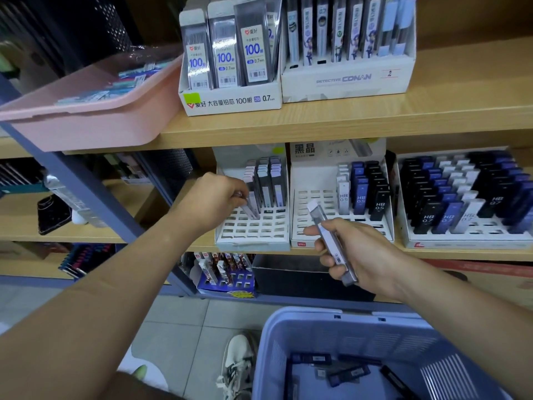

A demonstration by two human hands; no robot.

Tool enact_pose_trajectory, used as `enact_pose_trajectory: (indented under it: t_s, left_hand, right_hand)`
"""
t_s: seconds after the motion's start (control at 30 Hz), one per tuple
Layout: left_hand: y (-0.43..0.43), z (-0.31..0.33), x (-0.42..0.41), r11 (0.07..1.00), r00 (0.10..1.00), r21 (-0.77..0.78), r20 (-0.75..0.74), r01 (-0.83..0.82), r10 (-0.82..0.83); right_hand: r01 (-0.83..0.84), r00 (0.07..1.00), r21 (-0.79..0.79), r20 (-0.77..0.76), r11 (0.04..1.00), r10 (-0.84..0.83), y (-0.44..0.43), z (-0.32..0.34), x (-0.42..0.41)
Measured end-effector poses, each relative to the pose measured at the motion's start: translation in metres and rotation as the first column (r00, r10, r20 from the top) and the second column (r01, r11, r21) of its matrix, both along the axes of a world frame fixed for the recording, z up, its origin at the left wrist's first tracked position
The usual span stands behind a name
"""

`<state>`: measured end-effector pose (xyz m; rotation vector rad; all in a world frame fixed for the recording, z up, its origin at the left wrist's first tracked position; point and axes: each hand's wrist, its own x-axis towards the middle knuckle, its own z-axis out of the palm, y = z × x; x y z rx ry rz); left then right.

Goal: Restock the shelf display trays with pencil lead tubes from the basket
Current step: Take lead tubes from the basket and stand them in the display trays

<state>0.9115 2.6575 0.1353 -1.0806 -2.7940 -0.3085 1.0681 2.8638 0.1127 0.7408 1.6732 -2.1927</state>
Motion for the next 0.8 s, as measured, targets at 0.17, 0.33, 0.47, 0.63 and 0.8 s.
enact_pose_trajectory:
  t_s: [0.17, 0.33, 0.47, 0.63, 0.8]
  left_hand:
    - [0.005, -0.005, 0.000, 0.992, 0.990, 0.095, 0.119, -0.085, 0.073]
    - [0.003, -0.008, -0.004, 0.975, 0.991, 0.206, -0.085, -0.080, 0.099]
    - [0.007, -0.008, -0.003, 0.972, 0.990, 0.230, -0.117, -0.045, 0.073]
    - [0.011, -0.005, -0.006, 0.975, 0.993, 0.217, -0.091, -0.050, 0.072]
    - [0.018, 0.000, -0.007, 0.985, 0.993, 0.158, -0.083, -0.069, 0.083]
  right_hand:
    - [0.060, 0.997, -0.044, -0.045, 0.997, -0.062, 0.001, -0.001, -0.002]
    - [0.054, 0.992, -0.023, -0.117, 0.998, -0.056, 0.004, -0.002, -0.001]
    - [0.086, 0.990, 0.034, -0.115, 0.996, -0.081, 0.009, -0.004, 0.000]
    - [0.075, 0.991, 0.006, -0.110, 0.997, -0.073, 0.012, -0.005, 0.001]
    - [-0.040, 0.993, -0.112, -0.111, 0.993, 0.028, 0.009, -0.001, 0.005]
